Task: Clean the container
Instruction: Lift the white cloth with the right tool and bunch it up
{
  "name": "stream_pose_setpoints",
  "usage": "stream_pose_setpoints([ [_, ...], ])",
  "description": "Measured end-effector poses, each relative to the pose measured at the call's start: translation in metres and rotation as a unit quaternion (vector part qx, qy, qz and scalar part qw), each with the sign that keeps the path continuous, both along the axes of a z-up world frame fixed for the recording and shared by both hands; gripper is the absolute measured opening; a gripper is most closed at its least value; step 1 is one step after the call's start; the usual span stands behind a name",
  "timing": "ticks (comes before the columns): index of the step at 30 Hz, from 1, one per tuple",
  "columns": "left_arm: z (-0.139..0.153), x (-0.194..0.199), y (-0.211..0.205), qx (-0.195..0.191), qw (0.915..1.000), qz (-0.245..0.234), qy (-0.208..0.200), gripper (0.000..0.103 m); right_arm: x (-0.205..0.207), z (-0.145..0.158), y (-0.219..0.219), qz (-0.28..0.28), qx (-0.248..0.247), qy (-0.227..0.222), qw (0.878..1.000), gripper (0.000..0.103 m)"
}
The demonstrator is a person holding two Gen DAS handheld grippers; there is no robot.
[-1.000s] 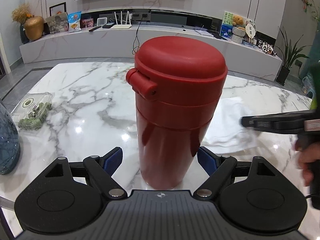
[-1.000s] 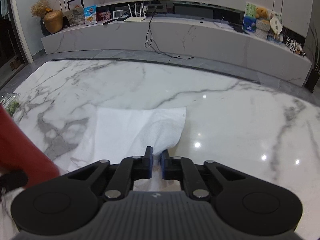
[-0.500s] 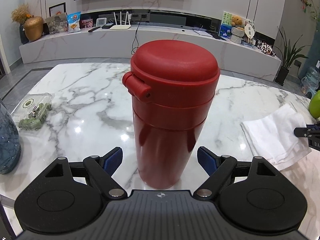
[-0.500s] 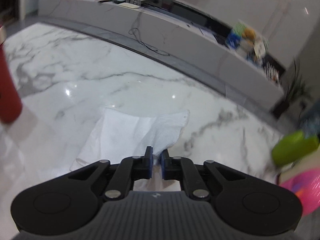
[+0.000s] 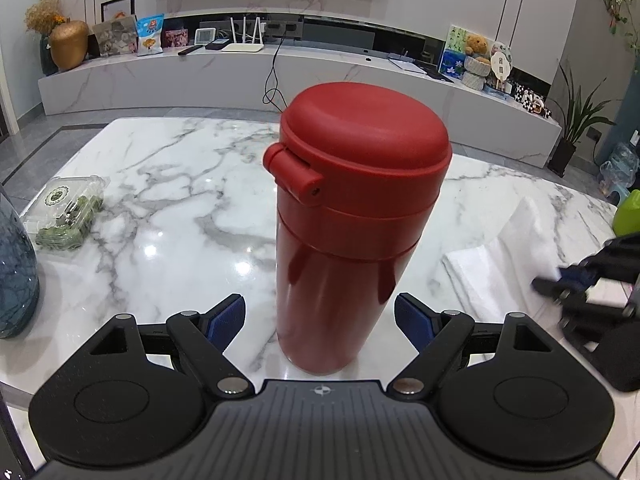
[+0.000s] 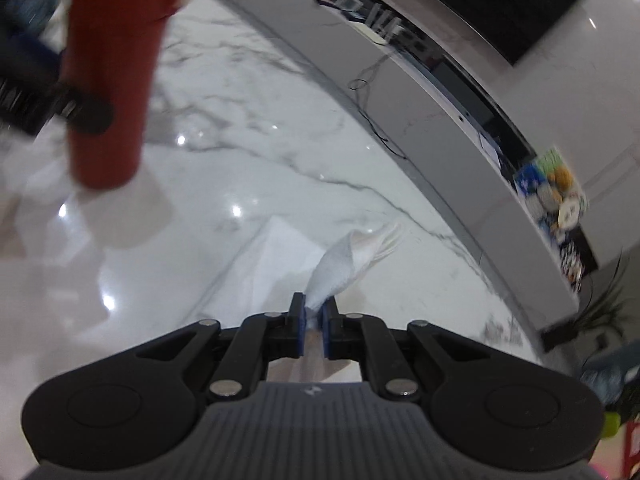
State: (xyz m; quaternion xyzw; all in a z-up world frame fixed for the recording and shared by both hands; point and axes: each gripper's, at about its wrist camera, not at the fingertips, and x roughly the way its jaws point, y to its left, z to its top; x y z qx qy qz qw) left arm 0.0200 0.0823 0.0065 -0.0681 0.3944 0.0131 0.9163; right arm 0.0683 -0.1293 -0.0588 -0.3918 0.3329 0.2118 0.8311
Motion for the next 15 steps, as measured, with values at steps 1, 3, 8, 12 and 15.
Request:
stream_pose_setpoints([
  [1, 0.0, 0.0, 0.0, 0.0, 1.0, 0.001, 0.0, 0.082, -0.004, -0.003, 0.005, 0.011, -0.01, -0.003, 1.0, 0.009],
  [3, 0.0, 0.001, 0.0, -0.002, 1.0, 0.003, 0.0, 0.082, -0.009, -0.009, 0.014, 0.032, -0.025, -0.002, 0.999, 0.009],
  [8, 0.002, 0.001, 0.002, -0.004, 1.0, 0.004, -0.001, 0.082, -0.002, -0.021, 0.021, 0.036, -0.012, 0.032, 0.999, 0.009],
  [12, 0.001, 0.002, 0.003, -0.008, 1.0, 0.004, 0.0, 0.082, 0.001, -0.025, 0.021, 0.031, 0.004, 0.051, 0.998, 0.013],
  [15, 0.0, 0.003, 0.002, -0.007, 1.0, 0.005, 0.001, 0.082, 0.001, -0.021, 0.021, 0.031, 0.013, 0.058, 0.998, 0.013],
])
